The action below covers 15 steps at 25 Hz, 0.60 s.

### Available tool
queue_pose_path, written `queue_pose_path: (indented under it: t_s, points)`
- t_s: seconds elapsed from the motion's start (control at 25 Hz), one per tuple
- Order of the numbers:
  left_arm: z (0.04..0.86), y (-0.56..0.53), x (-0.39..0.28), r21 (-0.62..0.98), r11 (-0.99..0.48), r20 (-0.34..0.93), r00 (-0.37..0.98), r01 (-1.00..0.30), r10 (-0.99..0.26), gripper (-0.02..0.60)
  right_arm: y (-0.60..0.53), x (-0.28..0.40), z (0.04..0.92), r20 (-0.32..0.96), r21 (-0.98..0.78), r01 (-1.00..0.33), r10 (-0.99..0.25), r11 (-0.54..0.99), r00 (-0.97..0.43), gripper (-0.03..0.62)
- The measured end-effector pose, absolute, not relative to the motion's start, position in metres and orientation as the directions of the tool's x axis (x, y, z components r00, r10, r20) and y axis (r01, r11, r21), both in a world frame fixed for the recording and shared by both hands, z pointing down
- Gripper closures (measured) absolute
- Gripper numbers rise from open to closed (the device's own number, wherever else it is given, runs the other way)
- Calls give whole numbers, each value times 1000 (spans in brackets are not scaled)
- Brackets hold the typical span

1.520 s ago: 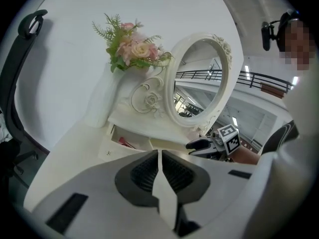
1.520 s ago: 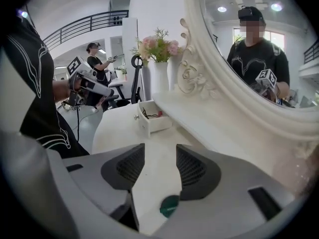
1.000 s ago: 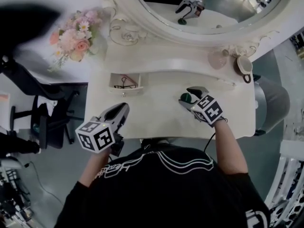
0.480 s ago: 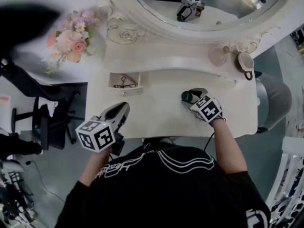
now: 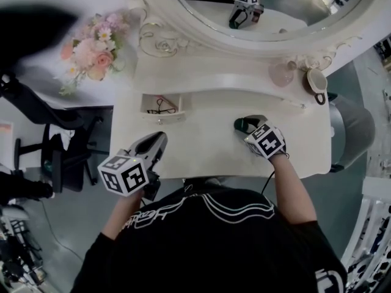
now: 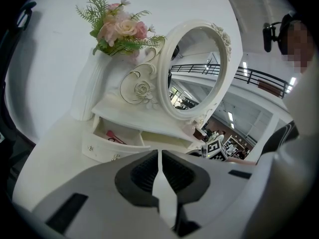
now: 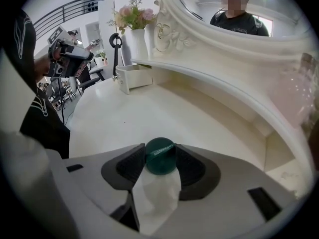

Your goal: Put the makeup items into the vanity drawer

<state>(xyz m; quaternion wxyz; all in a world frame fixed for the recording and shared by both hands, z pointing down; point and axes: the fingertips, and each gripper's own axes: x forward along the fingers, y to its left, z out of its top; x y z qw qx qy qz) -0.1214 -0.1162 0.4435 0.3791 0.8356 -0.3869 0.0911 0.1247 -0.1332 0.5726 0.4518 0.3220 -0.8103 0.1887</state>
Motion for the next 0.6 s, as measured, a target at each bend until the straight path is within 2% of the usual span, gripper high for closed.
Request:
queue_pose_path:
  t_s: [0.16,0.2,0.24,0.6]
  points:
    - [445,-115,-124,565,-410,445,682,-717,-580,538,-131,121,569,850,-32,-693,-345,721,-398,433]
    - [445,-115,-124,565,-410,444,683,-716,-581,538,-130,118,567,846,-50,-695,-340,718,-412,512]
    - [445,-115,-124,566,-410,443,683,-716,-581,538,-129,116,567,843,-64,-697,-336,714,-421,542]
    - [443,-116,-135,570,-407,432,681,-714,-590,538,-129,108,556,843,-51,-695,-341,717,-415,551]
